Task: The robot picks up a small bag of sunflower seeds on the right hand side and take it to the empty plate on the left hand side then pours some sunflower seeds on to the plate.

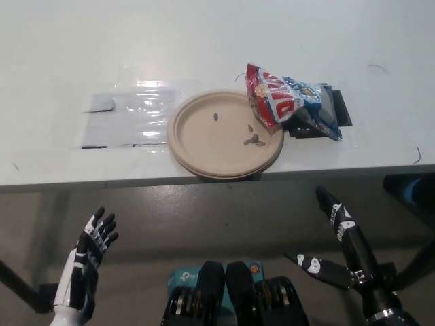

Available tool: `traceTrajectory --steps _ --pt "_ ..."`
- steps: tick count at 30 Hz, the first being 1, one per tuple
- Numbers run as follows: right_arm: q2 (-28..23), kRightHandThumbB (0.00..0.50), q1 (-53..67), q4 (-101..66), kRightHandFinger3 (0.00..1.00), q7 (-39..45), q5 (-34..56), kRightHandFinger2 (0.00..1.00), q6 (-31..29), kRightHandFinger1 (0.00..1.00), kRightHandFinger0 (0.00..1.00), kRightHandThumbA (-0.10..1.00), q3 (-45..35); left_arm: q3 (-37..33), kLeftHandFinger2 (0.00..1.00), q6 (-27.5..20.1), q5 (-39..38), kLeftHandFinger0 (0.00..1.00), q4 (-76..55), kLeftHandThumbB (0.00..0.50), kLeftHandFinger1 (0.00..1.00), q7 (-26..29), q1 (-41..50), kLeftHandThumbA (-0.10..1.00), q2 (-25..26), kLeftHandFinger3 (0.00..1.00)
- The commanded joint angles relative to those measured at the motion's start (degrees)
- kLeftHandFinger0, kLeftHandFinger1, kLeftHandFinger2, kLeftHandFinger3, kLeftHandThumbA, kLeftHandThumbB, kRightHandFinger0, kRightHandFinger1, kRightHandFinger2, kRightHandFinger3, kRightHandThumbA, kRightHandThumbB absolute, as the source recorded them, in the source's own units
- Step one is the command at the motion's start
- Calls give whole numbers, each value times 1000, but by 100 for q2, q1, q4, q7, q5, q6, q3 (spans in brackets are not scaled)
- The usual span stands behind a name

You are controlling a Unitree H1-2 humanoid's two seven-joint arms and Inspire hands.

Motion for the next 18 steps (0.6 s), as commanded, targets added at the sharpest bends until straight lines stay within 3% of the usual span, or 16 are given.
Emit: traceTrajectory --steps 1,11,16,18 --pt "-89 341 -51 -26 1000 -100 305 1000 -431 1000 1000 1000 162 29 1000 -302 -61 1000 -193 279 1000 -93 6 1000 102 1000" --pt "-133 351 73 -146 1000 -215 282 1000 -436 1000 1000 1000 397 113 1000 -419 140 1000 -229 262 1000 52 156 1000 58 1000" --pt "-171 326 129 -236 1000 -245 295 1000 -436 1000 1000 1000 473 113 1000 -375 171 1000 -291 254 1000 74 232 1000 21 1000" --pt "-171 343 102 -198 1000 -282 292 1000 -436 1000 1000 1000 482 105 1000 -433 187 1000 -234 251 1000 55 202 1000 33 1000"
